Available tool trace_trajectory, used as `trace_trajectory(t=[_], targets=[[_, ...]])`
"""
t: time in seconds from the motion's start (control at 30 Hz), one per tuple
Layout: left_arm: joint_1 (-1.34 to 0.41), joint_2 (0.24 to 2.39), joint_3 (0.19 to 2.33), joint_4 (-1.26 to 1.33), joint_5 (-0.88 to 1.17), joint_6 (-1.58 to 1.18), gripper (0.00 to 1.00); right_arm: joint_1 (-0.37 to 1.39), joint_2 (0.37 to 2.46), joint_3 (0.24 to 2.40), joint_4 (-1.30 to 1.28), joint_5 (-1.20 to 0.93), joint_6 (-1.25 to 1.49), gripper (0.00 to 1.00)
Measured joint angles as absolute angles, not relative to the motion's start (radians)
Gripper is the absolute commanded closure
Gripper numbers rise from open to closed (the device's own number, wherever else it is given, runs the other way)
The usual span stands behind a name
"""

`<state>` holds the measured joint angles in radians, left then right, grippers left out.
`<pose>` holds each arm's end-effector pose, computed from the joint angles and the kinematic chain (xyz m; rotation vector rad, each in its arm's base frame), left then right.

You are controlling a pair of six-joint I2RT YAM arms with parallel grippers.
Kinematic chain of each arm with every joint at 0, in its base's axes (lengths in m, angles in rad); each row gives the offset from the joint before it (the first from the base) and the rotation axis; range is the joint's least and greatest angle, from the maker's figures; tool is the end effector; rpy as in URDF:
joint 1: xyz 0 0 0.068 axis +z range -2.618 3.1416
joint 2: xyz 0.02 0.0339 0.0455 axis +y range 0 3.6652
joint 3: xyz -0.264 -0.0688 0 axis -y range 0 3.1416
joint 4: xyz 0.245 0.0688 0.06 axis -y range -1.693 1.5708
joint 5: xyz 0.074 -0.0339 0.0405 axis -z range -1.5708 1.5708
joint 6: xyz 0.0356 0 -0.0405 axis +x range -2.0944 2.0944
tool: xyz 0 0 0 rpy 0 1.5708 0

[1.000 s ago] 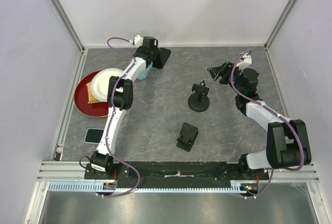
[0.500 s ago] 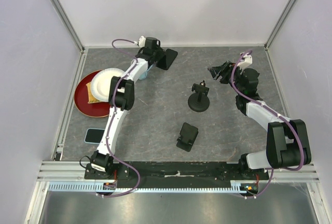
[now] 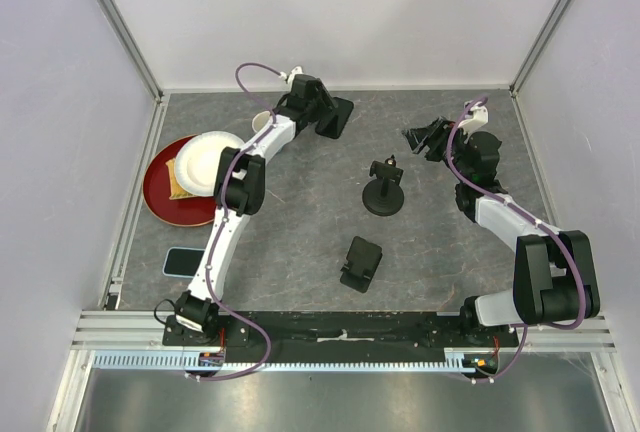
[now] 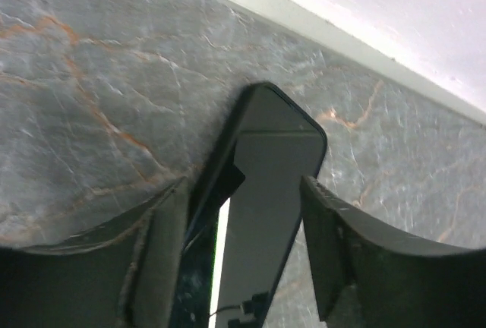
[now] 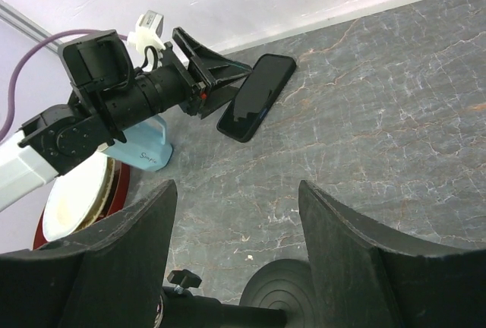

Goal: Place the phone on the phone stand

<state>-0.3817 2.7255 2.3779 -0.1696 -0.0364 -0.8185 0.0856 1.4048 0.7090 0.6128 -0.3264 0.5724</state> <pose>0.5643 -0.2251 0.1390 -0.4909 2.1063 -0.6778 0.3081 0.0379 0.2539 0.1585 1.6994 0.7647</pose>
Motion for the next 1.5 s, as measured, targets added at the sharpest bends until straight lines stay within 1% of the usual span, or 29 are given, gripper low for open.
trace_trajectory(t=[0.03, 0.07, 0.13, 0.23, 0.33, 0.5, 0.57, 0.63, 0.8, 1.0, 1.03, 1.2, 1.23, 1.37, 1.4, 1.47, 1.5], targets=[[-0.385, 2.714, 2.367, -0.171, -0.022, -0.789, 0.18, 0.085, 1.405, 0.709, 0.613, -0.326, 0.572, 0.27], [-0.389, 2.703, 2.357, -0.179, -0.013, -0.759, 0.13, 0.085, 1.405, 0.709, 0.613, -0.326, 0.572, 0.28], [-0.396, 2.687, 2.345, -0.187, 0.014, -0.699, 0.09, 0.085, 1.406, 0.709, 0.613, -0.326, 0.572, 0.28], [-0.409, 2.674, 2.342, -0.217, 0.034, -0.613, 0.05, 0.083, 1.406, 0.709, 0.613, -0.327, 0.572, 0.28], [-0.423, 2.672, 2.356, -0.256, 0.032, -0.521, 0.04, 0.082, 1.406, 0.709, 0.613, -0.327, 0.572, 0.28], [-0.444, 2.672, 2.379, -0.328, 0.026, -0.444, 0.04, 0.082, 1.406, 0.709, 0.613, -0.329, 0.572, 0.28], [-0.451, 2.672, 2.391, -0.357, 0.019, -0.422, 0.09, 0.082, 1.406, 0.709, 0.613, -0.329, 0.572, 0.27], [-0.459, 2.672, 2.400, -0.386, -0.007, -0.400, 0.11, 0.081, 1.406, 0.709, 0.613, -0.329, 0.572, 0.28], [-0.497, 2.672, 2.415, -0.451, -0.099, -0.329, 0.10, 0.081, 1.406, 0.709, 0.613, -0.329, 0.573, 0.28], [-0.536, 2.672, 2.429, -0.517, -0.171, -0.282, 0.07, 0.081, 1.407, 0.709, 0.614, -0.333, 0.574, 0.28], [-0.540, 2.672, 2.431, -0.527, -0.181, -0.279, 0.07, 0.081, 1.407, 0.709, 0.614, -0.334, 0.574, 0.28], [-0.544, 2.674, 2.455, -0.578, -0.202, -0.270, 0.17, 0.080, 1.407, 0.709, 0.614, -0.336, 0.577, 0.28], [-0.544, 2.674, 2.461, -0.587, -0.207, -0.267, 0.22, 0.080, 1.407, 0.709, 0.614, -0.336, 0.577, 0.28], [-0.546, 2.674, 2.468, -0.606, -0.218, -0.249, 0.33, 0.080, 1.407, 0.709, 0.614, -0.336, 0.577, 0.28], [-0.547, 2.674, 2.470, -0.610, -0.224, -0.243, 0.39, 0.080, 1.407, 0.709, 0.614, -0.336, 0.577, 0.28], [-0.548, 2.674, 2.471, -0.618, -0.232, -0.235, 0.45, 0.080, 1.407, 0.709, 0.614, -0.336, 0.577, 0.28], [-0.548, 2.674, 2.471, -0.620, -0.233, -0.230, 0.54, 0.079, 1.407, 0.709, 0.614, -0.336, 0.577, 0.28]])
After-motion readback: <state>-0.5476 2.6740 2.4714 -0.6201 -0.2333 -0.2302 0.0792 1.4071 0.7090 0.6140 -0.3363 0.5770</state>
